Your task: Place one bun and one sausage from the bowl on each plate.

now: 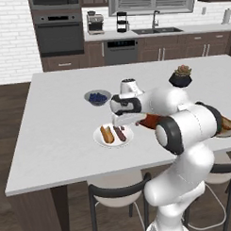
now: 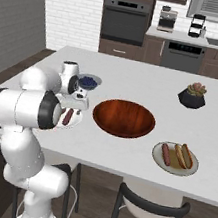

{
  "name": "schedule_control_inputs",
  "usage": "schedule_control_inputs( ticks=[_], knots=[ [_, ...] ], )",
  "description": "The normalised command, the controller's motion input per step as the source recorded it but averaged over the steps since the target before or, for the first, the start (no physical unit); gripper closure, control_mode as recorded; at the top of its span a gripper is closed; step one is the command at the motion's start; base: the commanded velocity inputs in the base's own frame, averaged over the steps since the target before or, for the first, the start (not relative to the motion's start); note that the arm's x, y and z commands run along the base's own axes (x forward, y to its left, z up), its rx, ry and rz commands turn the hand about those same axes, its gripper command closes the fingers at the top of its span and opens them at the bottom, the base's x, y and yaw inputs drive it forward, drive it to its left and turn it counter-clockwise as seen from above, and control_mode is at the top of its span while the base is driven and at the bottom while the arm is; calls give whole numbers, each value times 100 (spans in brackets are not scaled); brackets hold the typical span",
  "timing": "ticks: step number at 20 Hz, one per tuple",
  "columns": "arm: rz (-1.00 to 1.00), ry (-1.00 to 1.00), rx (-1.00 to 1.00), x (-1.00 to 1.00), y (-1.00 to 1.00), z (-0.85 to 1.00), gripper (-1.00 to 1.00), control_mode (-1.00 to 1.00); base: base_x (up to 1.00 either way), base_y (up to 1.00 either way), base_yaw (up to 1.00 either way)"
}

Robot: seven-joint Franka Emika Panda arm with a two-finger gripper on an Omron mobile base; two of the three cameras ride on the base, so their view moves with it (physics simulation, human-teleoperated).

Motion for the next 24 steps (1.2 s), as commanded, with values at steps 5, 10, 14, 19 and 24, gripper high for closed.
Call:
schedule_control_inputs(
  ticks=[5, 10, 14, 19, 24],
  knots=[
    [0, 0, 1, -74, -44, 63, -100, -100, 0, 0, 0],
    [0, 0, 1, -66, -43, 70, -100, -100, 0, 0, 0],
    [-2, 0, 0, -67, -9, 54, -100, -100, 0, 0, 0],
    [-3, 0, 1, -86, -16, 51, -100, -100, 0, 0, 0],
    [0, 0, 4, -89, -40, 37, -100, -100, 0, 0, 0]
  ],
)
